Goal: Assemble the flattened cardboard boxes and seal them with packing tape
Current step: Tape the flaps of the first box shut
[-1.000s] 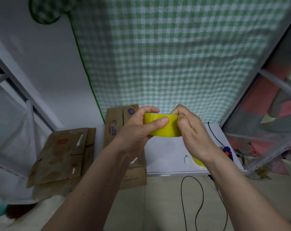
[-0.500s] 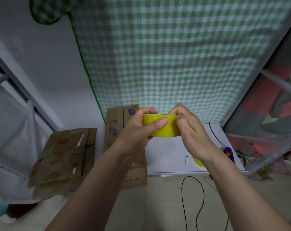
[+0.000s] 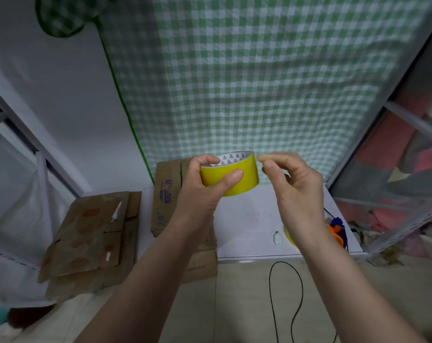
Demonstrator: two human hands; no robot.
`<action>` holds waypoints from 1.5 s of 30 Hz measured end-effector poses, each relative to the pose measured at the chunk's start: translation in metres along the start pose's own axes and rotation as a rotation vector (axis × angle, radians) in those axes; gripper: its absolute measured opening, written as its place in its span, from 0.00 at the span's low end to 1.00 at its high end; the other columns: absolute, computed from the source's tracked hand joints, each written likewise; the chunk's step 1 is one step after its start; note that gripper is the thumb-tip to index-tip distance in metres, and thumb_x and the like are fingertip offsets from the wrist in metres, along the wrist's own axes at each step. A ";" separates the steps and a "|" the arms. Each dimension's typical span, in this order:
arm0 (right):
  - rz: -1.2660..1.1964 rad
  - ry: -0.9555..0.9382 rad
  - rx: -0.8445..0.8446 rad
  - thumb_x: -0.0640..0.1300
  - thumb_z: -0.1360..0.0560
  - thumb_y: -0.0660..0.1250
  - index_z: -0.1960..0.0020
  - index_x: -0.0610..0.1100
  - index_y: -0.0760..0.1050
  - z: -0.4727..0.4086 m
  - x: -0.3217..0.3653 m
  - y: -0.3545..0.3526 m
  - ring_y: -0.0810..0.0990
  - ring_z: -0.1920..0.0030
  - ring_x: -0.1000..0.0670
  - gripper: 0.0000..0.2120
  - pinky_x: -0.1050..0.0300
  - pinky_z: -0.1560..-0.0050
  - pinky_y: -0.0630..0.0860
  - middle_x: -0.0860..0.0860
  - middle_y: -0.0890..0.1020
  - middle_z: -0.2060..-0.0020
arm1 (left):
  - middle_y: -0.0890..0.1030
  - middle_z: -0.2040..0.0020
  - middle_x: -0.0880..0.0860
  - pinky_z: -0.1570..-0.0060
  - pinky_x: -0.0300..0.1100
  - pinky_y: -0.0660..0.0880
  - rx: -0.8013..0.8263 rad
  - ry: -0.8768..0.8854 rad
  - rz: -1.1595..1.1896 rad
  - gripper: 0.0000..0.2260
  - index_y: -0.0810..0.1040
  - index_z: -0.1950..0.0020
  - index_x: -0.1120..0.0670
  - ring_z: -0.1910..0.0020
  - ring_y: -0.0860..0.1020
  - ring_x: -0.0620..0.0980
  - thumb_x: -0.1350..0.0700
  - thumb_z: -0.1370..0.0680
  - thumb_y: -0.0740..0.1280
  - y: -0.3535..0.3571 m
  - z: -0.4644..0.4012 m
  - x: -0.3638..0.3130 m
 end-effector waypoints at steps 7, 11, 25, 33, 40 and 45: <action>-0.071 0.156 -0.070 0.35 0.31 0.73 0.54 0.46 0.83 0.001 -0.004 0.005 0.83 0.54 0.54 0.08 0.65 0.52 0.77 0.47 0.84 0.55 | 0.76 0.46 0.46 0.62 0.33 0.76 -0.083 0.166 -0.112 0.20 0.69 0.49 0.48 0.54 0.78 0.40 0.59 0.32 0.77 -0.001 0.004 -0.007; -0.150 0.247 -0.076 0.34 0.33 0.74 0.59 0.41 0.83 -0.004 -0.005 0.003 0.84 0.56 0.50 0.05 0.60 0.51 0.79 0.46 0.85 0.60 | 0.75 0.45 0.46 0.62 0.33 0.76 -0.087 0.245 -0.168 0.21 0.68 0.51 0.48 0.53 0.77 0.35 0.61 0.33 0.78 0.000 0.004 -0.010; -0.121 0.346 0.198 0.33 0.25 0.65 0.64 0.41 0.76 -0.011 -0.016 0.003 0.76 0.64 0.51 0.10 0.56 0.53 0.76 0.48 0.78 0.68 | 0.74 0.49 0.44 0.63 0.33 0.76 -0.012 0.228 -0.214 0.21 0.68 0.53 0.49 0.55 0.77 0.33 0.60 0.33 0.79 0.005 0.002 -0.009; -0.286 0.457 0.167 0.35 0.24 0.64 0.58 0.37 0.76 -0.008 -0.024 0.002 0.76 0.66 0.51 0.04 0.58 0.58 0.78 0.47 0.77 0.68 | 0.75 0.51 0.46 0.62 0.38 0.75 -0.022 0.039 -0.132 0.18 0.70 0.49 0.49 0.55 0.77 0.45 0.54 0.31 0.77 0.003 -0.002 -0.002; -0.334 0.411 0.082 0.45 0.35 0.72 0.51 0.37 0.81 -0.002 -0.023 0.007 0.83 0.55 0.47 0.15 0.52 0.47 0.80 0.43 0.85 0.57 | 0.77 0.47 0.49 0.65 0.31 0.74 -0.105 0.093 -0.172 0.17 0.69 0.51 0.47 0.54 0.78 0.46 0.54 0.30 0.76 -0.003 0.001 -0.010; -0.350 0.402 -0.034 0.43 0.41 0.75 0.51 0.39 0.81 0.000 -0.024 0.011 0.81 0.56 0.48 0.19 0.56 0.52 0.81 0.41 0.83 0.57 | 0.77 0.47 0.48 0.64 0.32 0.75 -0.106 0.131 -0.162 0.17 0.69 0.50 0.49 0.54 0.77 0.45 0.56 0.30 0.76 0.002 0.008 -0.011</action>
Point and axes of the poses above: each hand's wrist, its own z-axis away from the middle knuckle, its own y-axis out of the palm, x = y × z, the point moved 6 cm from there along -z, towards the middle knuckle
